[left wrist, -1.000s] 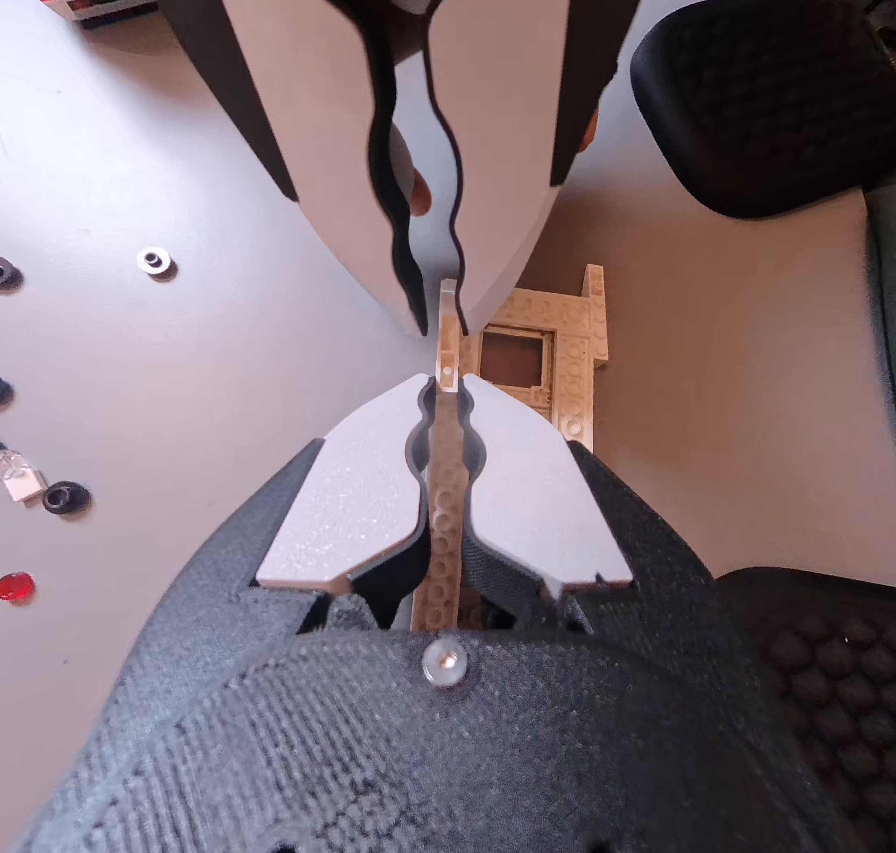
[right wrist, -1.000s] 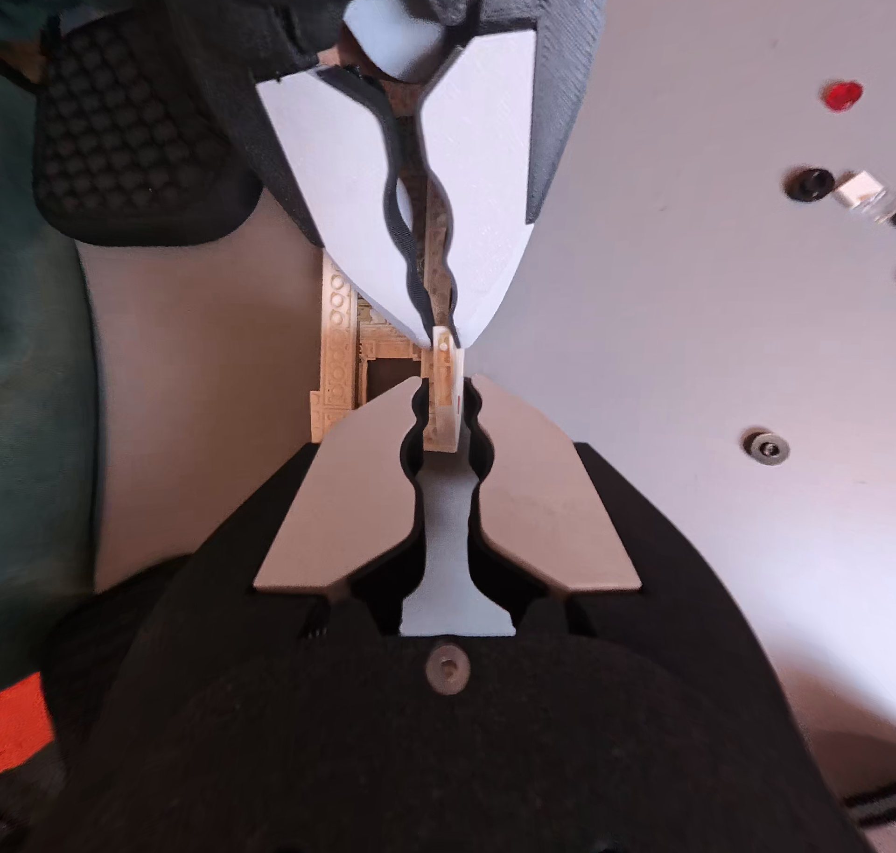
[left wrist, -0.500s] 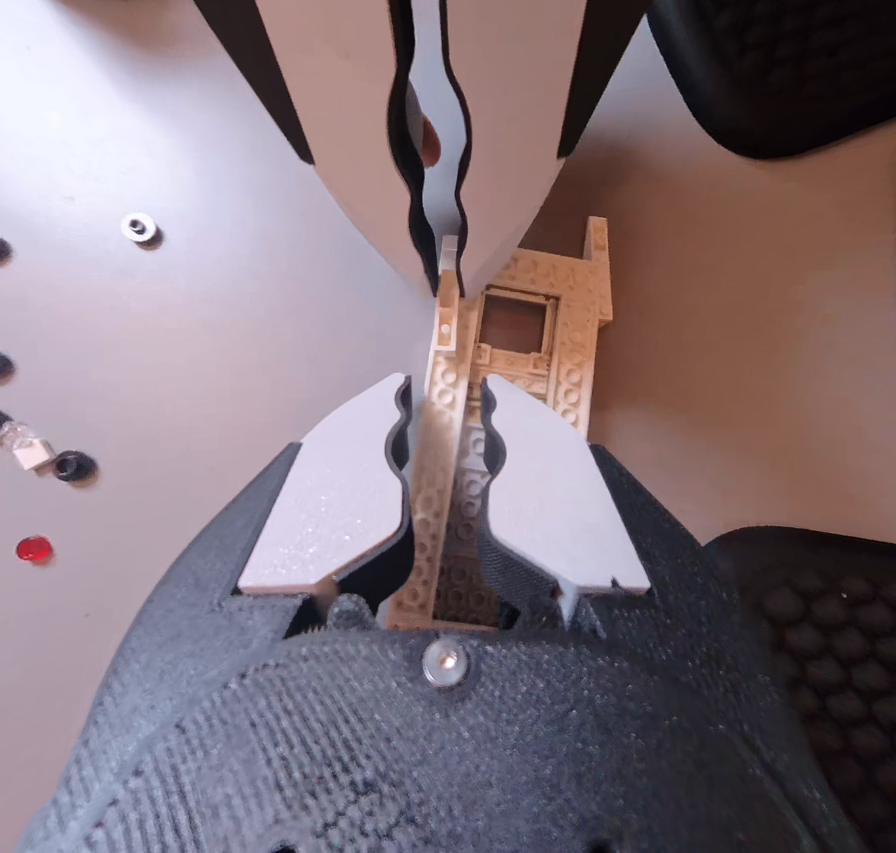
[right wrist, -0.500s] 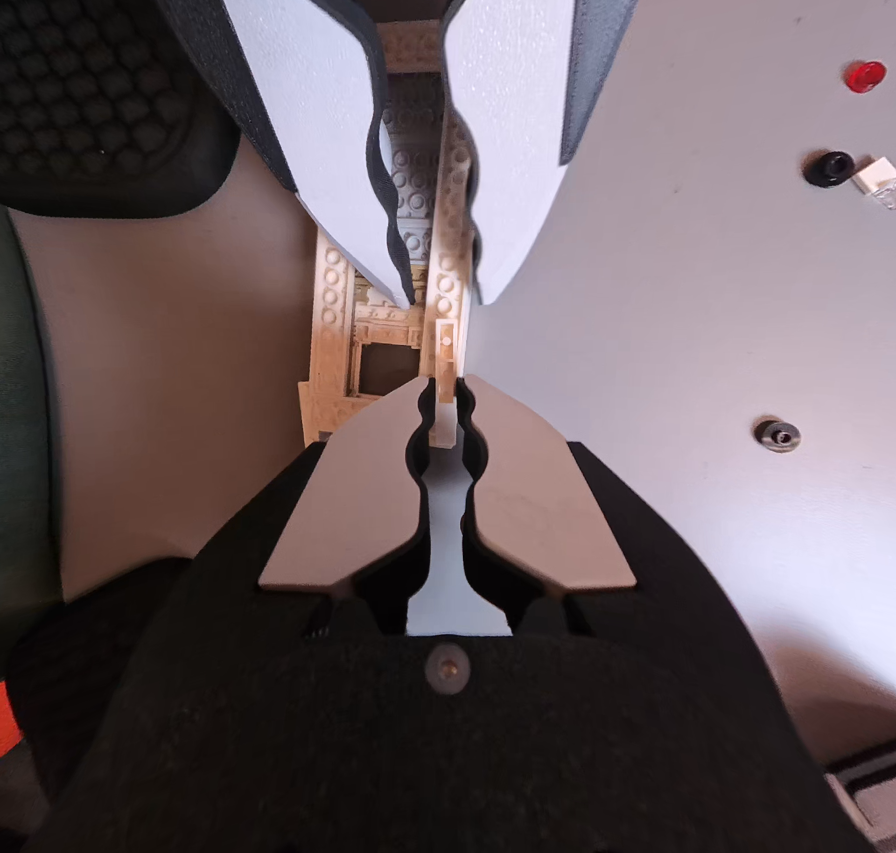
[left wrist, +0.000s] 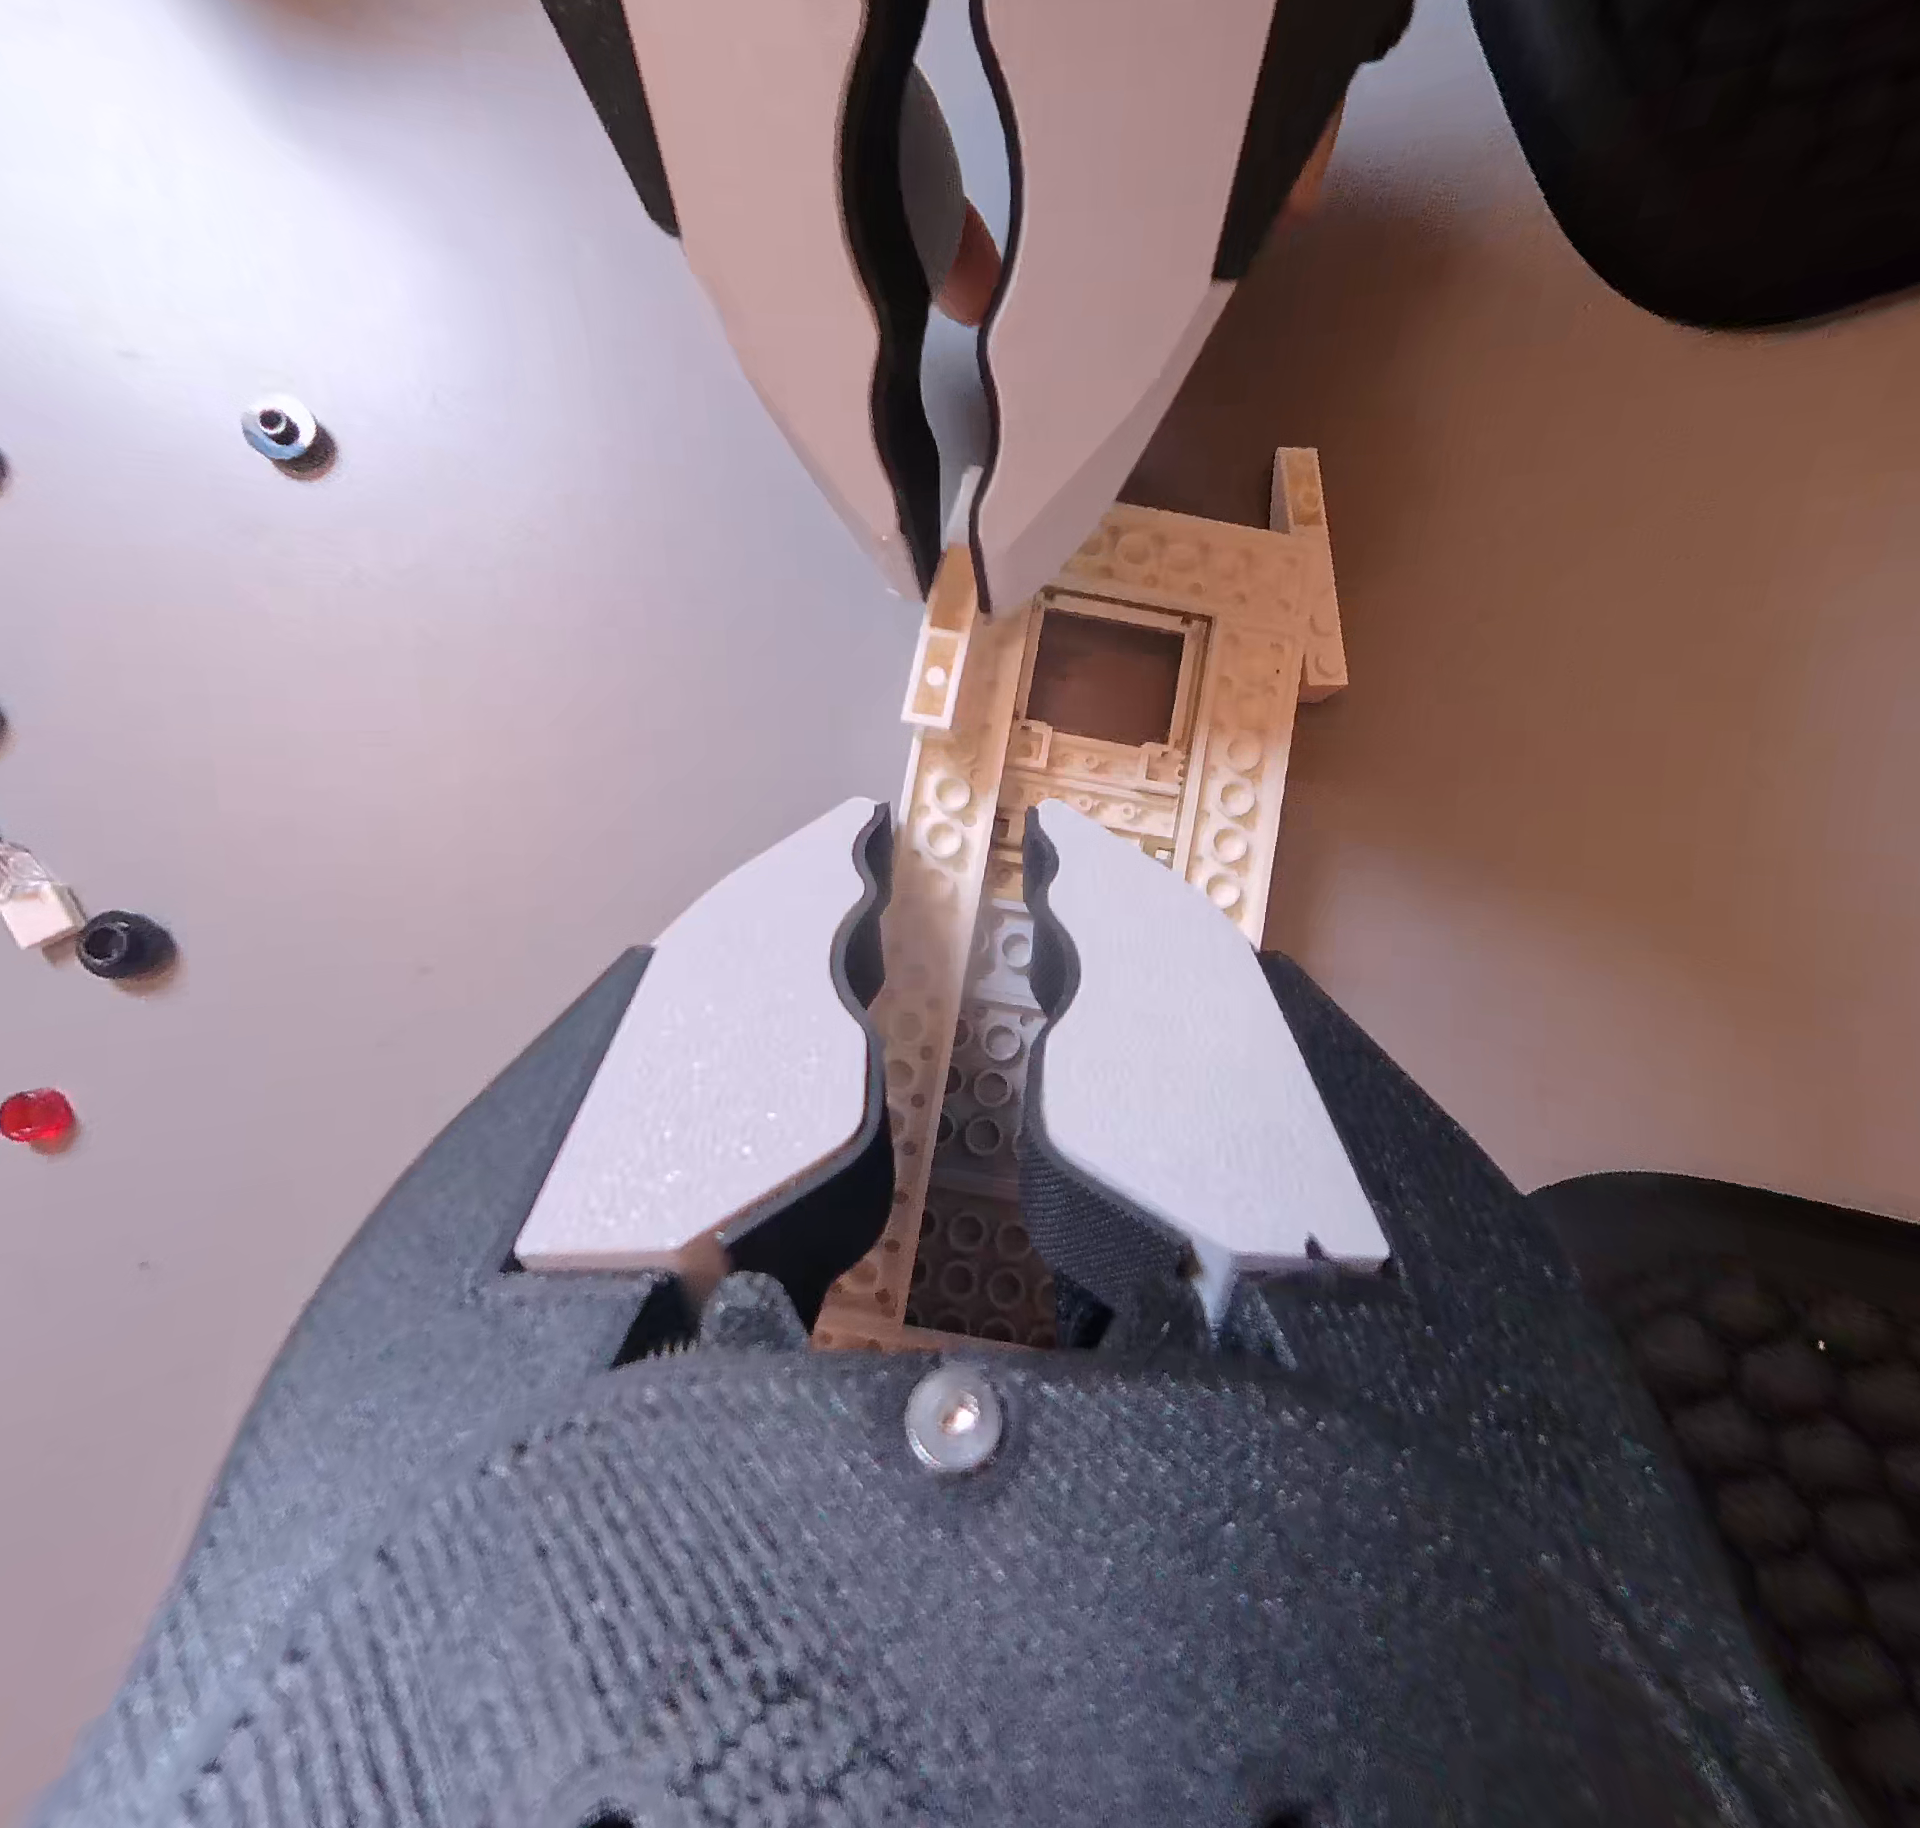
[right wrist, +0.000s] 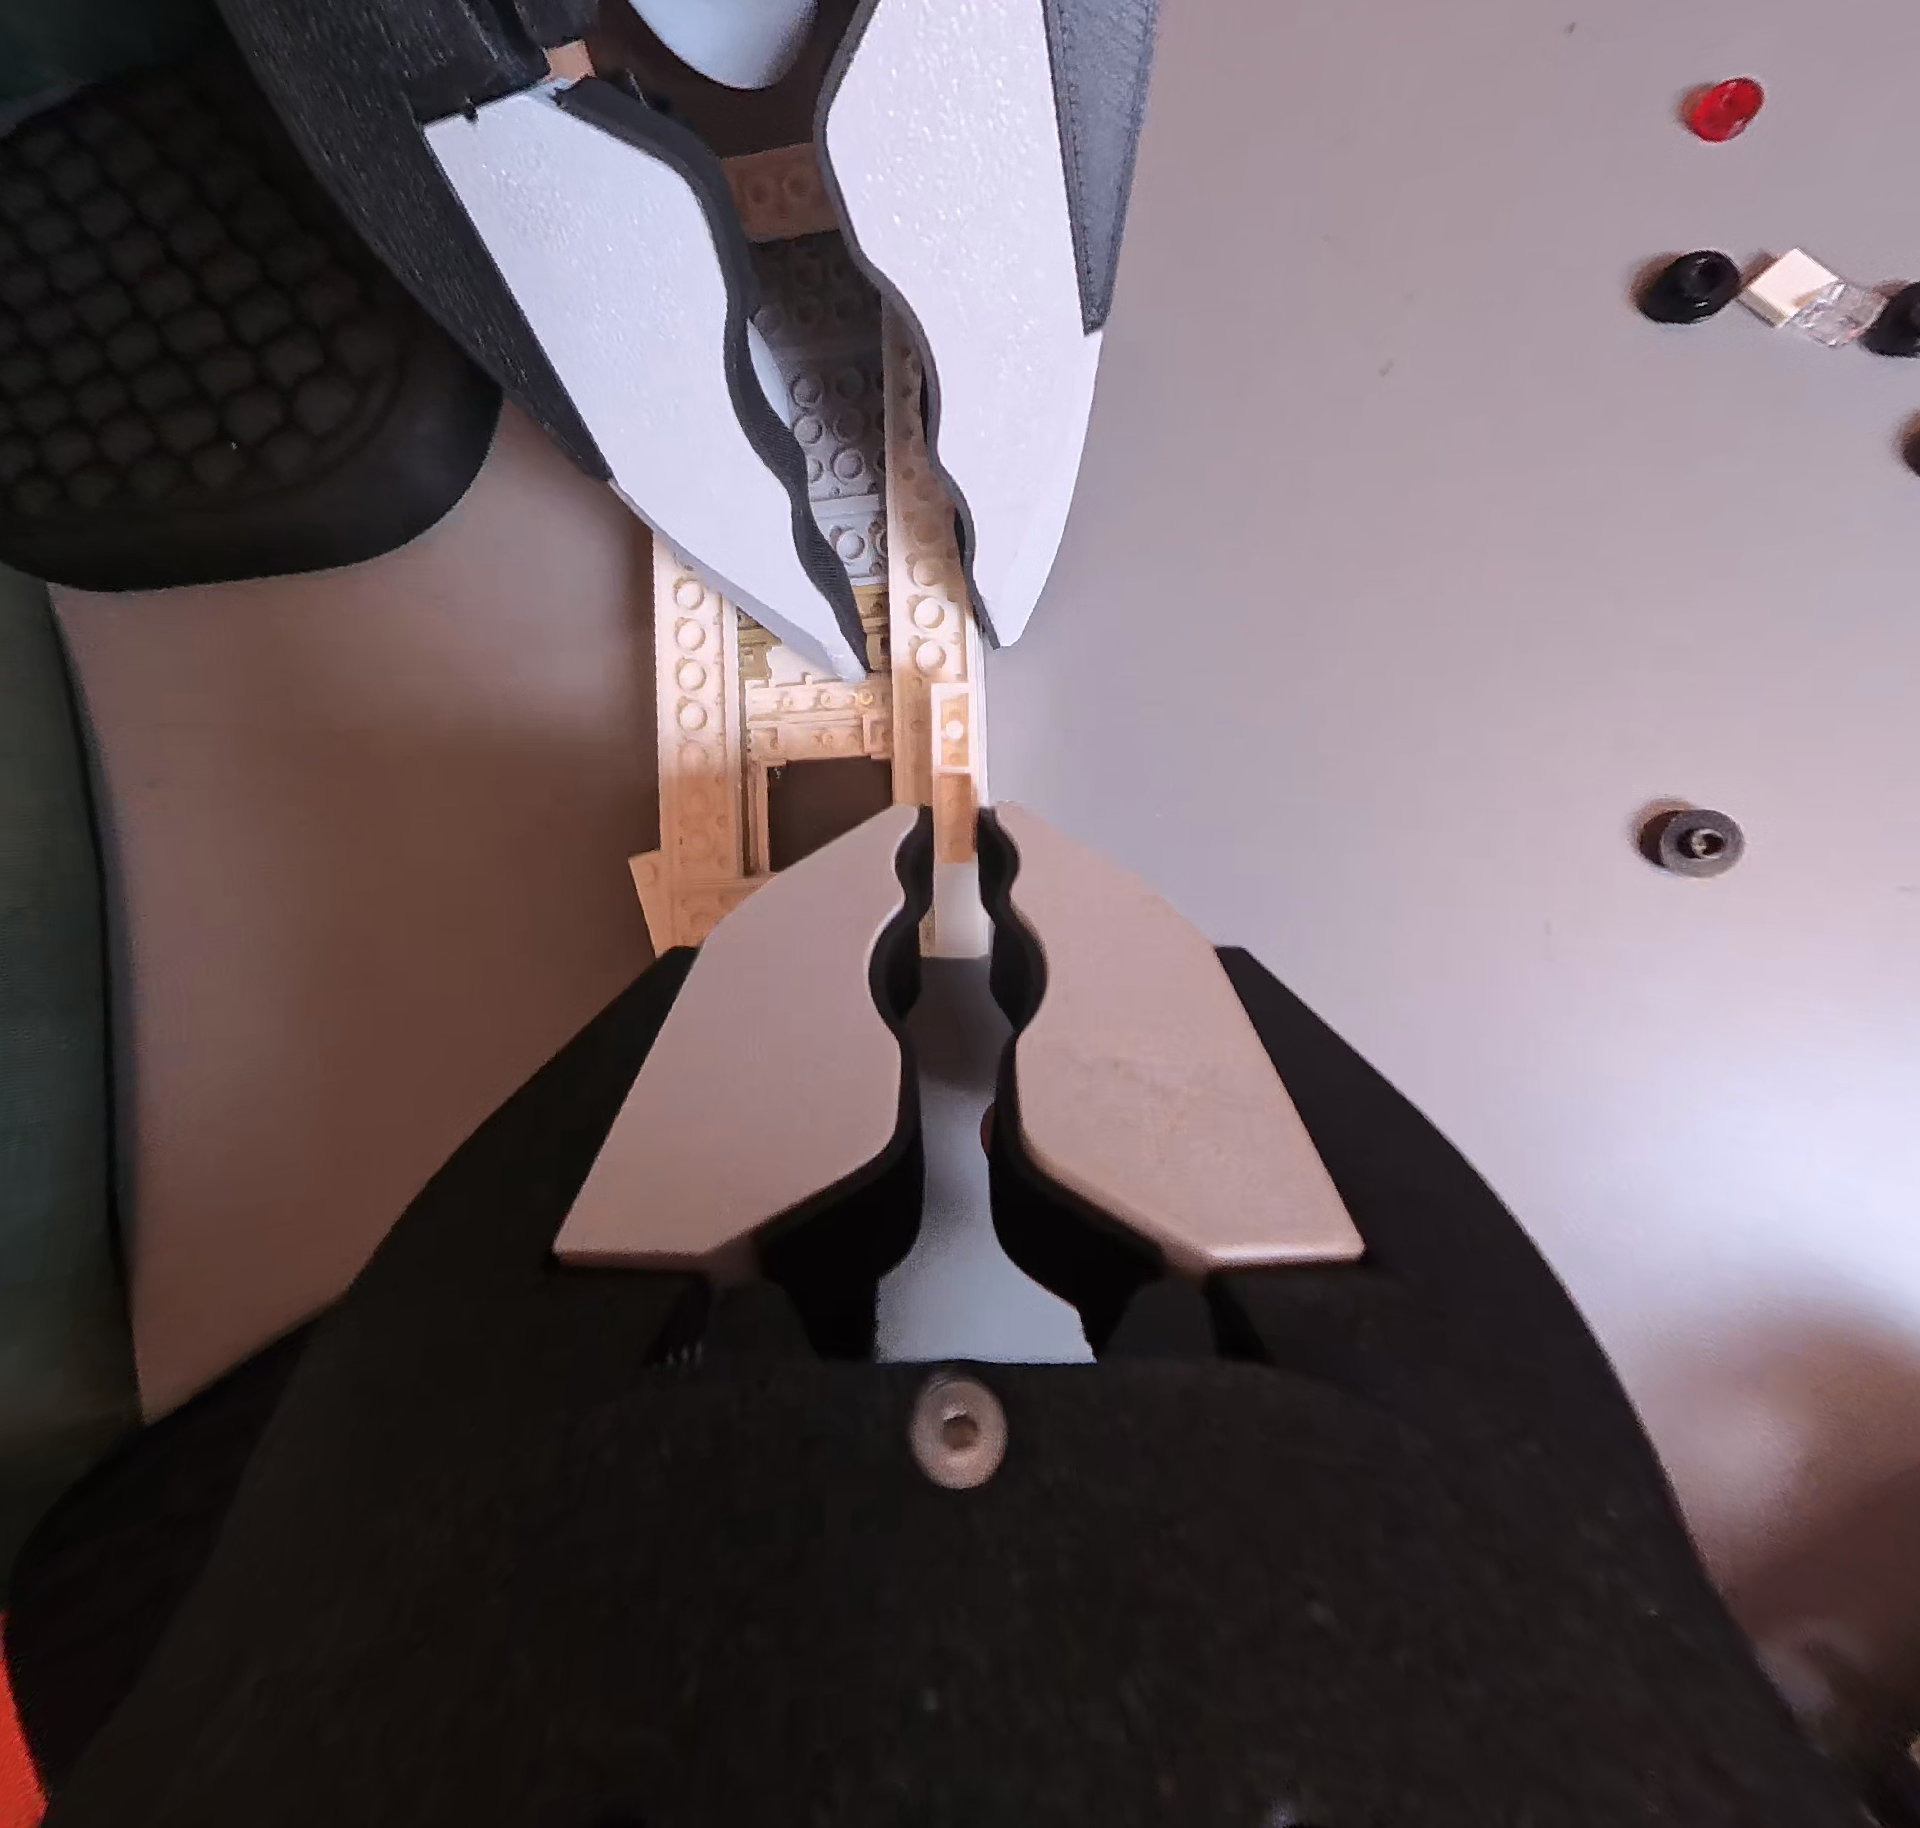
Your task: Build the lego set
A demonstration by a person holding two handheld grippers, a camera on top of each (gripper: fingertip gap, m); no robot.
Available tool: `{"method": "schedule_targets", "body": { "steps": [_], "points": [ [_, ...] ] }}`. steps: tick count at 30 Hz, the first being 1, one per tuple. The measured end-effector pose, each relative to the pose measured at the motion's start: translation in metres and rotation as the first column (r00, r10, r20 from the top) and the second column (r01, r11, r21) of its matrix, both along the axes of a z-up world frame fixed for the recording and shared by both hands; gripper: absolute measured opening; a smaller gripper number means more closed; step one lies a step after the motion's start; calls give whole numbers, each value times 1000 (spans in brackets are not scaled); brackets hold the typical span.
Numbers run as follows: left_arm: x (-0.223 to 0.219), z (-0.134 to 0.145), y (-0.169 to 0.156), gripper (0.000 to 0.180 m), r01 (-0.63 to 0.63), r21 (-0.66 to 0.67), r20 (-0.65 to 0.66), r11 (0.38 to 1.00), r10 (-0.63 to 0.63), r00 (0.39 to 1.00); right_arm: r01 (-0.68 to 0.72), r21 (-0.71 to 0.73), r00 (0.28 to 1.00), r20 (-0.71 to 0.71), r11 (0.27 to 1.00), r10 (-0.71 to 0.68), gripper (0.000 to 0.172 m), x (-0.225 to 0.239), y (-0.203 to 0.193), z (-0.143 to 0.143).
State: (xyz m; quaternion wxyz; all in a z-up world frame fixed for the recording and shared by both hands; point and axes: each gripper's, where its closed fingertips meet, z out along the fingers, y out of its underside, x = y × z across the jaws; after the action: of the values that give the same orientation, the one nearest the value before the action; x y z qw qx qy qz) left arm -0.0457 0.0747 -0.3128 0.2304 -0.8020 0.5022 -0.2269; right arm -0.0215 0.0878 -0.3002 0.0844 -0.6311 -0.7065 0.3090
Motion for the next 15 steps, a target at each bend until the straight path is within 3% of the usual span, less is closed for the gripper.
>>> {"method": "schedule_targets", "body": {
  "steps": [11, 15],
  "points": [
    [0, 0, 0, 24, 20, 28, -8, 999, -20, 1000, 15, 10, 1000, 3, 1000, -16, 8, 1, 0, -2],
    [0, 0, 0, 24, 19, 34, -18, 999, -19, 1000, 7, 94, 999, 31, 996, -10, 8, 2, 0, -3]
  ]
}}
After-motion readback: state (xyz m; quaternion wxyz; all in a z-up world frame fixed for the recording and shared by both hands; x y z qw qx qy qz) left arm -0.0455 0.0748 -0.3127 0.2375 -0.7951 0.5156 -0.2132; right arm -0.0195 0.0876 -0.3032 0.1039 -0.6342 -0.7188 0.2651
